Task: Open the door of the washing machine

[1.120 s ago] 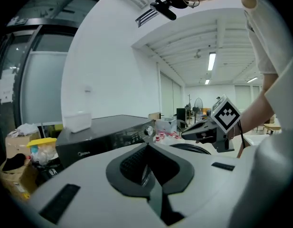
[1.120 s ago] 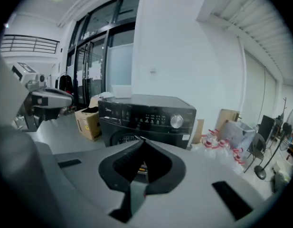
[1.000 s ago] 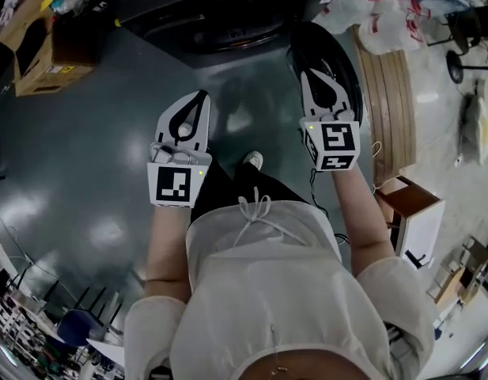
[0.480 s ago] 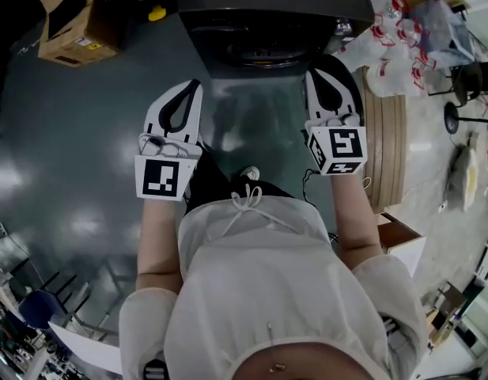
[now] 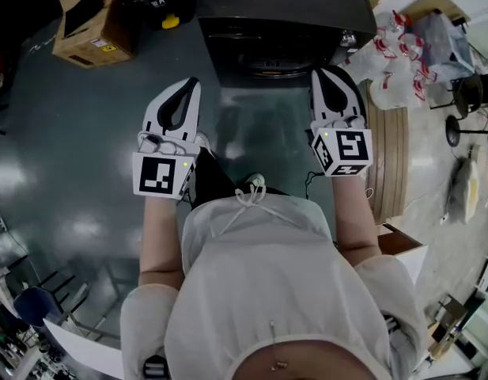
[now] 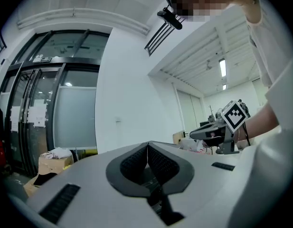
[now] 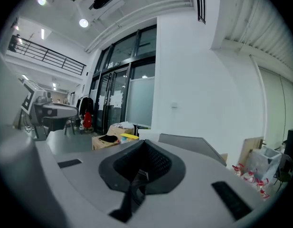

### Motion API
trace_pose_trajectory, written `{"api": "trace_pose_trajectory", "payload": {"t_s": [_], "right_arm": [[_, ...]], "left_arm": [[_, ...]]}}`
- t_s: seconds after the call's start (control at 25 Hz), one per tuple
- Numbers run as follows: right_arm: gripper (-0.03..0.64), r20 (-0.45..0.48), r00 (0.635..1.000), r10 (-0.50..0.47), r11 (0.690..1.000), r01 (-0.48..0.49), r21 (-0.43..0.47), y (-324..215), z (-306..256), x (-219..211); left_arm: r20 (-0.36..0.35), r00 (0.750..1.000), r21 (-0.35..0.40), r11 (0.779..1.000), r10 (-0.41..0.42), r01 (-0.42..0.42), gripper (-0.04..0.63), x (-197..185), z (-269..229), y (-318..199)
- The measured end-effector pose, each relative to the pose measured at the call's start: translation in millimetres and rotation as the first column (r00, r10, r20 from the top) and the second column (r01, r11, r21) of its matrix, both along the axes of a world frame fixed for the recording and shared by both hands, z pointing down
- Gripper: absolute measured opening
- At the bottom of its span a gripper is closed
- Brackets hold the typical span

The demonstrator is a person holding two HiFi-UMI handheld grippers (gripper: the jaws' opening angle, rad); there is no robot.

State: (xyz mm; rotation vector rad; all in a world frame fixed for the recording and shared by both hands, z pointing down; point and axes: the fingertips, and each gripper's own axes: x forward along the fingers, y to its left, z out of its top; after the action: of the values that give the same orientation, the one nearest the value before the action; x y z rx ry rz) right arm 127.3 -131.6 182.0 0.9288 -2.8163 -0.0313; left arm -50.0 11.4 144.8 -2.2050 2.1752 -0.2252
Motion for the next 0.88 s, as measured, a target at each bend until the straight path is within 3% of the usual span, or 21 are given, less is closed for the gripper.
{"api": "trace_pose_trajectory", "payload": {"t_s": [0.48, 0.88], "right_arm": [[0.002, 0.029, 0.999, 0.019, 1.0, -0.019, -0.018, 21, 0, 16], [0.002, -0.004, 1.0, 0.025, 1.0, -0.025, -0.001, 33, 6, 26]], "left_arm": [[0.035, 0.998, -0.042, 0.998, 0.044, -0.043, 0.021, 12, 4, 15], [-0.006, 0.998, -0.068, 0.996, 0.059, -0.059, 0.021, 22, 14, 17]]}}
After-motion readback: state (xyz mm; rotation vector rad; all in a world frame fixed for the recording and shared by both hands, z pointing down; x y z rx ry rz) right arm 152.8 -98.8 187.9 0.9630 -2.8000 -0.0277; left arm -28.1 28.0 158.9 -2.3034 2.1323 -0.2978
